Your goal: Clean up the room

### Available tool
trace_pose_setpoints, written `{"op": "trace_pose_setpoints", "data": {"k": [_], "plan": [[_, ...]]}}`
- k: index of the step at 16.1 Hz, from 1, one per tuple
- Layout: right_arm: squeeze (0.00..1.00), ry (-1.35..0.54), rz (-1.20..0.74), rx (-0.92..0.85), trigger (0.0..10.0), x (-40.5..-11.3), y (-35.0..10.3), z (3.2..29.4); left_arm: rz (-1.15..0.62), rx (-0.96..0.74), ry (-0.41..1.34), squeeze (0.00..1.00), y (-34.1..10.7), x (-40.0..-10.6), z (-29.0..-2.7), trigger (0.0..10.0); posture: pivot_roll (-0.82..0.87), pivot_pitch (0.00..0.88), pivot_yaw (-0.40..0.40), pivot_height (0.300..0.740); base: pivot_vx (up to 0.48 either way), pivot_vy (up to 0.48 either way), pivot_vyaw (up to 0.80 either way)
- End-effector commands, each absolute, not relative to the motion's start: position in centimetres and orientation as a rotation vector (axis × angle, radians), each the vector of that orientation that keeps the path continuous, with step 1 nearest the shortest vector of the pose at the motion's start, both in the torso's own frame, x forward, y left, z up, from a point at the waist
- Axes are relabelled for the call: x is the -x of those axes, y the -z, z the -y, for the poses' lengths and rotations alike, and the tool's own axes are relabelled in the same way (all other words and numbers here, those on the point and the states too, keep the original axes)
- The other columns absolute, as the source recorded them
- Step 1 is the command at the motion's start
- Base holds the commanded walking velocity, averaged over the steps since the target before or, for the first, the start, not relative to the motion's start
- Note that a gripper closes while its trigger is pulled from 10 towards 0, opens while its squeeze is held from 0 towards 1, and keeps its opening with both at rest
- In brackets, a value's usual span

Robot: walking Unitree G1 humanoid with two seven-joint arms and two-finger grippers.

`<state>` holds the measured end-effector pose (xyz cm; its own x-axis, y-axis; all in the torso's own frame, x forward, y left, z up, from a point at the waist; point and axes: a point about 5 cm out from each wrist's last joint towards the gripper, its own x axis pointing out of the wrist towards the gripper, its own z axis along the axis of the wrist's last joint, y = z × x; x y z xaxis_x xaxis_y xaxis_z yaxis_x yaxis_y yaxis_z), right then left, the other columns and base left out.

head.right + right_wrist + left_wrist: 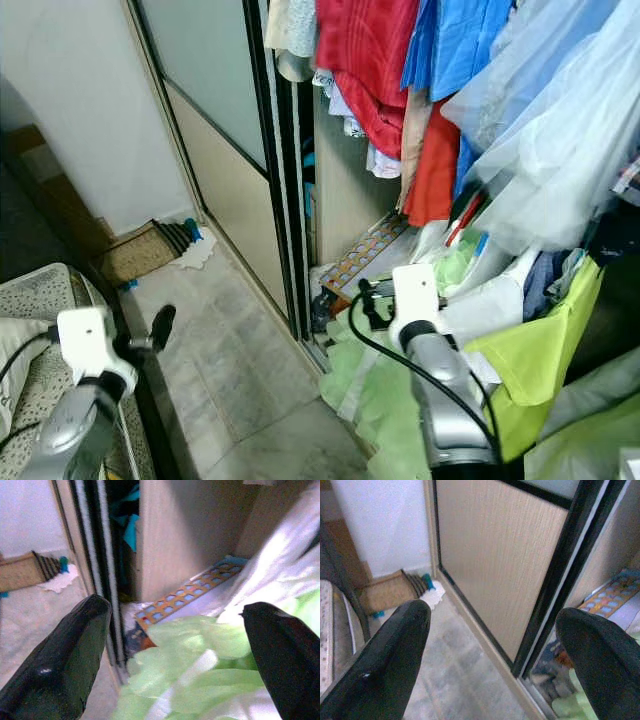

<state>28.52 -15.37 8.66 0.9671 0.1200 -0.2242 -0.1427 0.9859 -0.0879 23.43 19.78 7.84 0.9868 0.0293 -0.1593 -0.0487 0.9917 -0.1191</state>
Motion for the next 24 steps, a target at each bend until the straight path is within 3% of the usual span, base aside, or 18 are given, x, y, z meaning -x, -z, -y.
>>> {"op": "trace_pose_setpoints", "data": {"k": [1,5,9,14,24], "plan": [[0.0,-0.141,-0.21,0.107,10.0,-28.7,-9.1,15.3,-0.149,0.105,-0.051,0.0,-8.0,-23.6,-20.0,10.0,-0.17,0.0,0.041,0.74,0.0,0.0,0.0],[0.0,-0.198,-0.231,0.154,10.0,-28.3,-8.8,15.3,-0.195,0.153,-0.147,0.0,-6.7,-21.4,-21.0,10.0,-0.16,0.0,0.012,0.74,0.0,0.0,0.0],[0.0,-0.247,-0.2,0.189,10.0,-29.4,-9.5,14.0,-0.137,0.101,-0.141,0.0,-7.9,-23.1,-20.8,10.0,-0.16,0.0,0.009,0.74,0.0,0.0,0.8],[0.0,-0.228,-0.209,0.18,10.0,-29.6,-9.5,14.6,-0.134,0.076,-0.07,0.0,-8.0,-23.3,-19.8,10.0,-0.17,0.0,0.023,0.74,0.0,0.0,0.8],[0.0,-0.218,-0.184,0.196,10.0,-30.3,-10.0,14.6,-0.135,0.061,-0.103,0.0,-8.1,-23.6,-20.1,10.0,-0.17,0.0,0.034,0.74,0.0,0.0,0.8]]}}
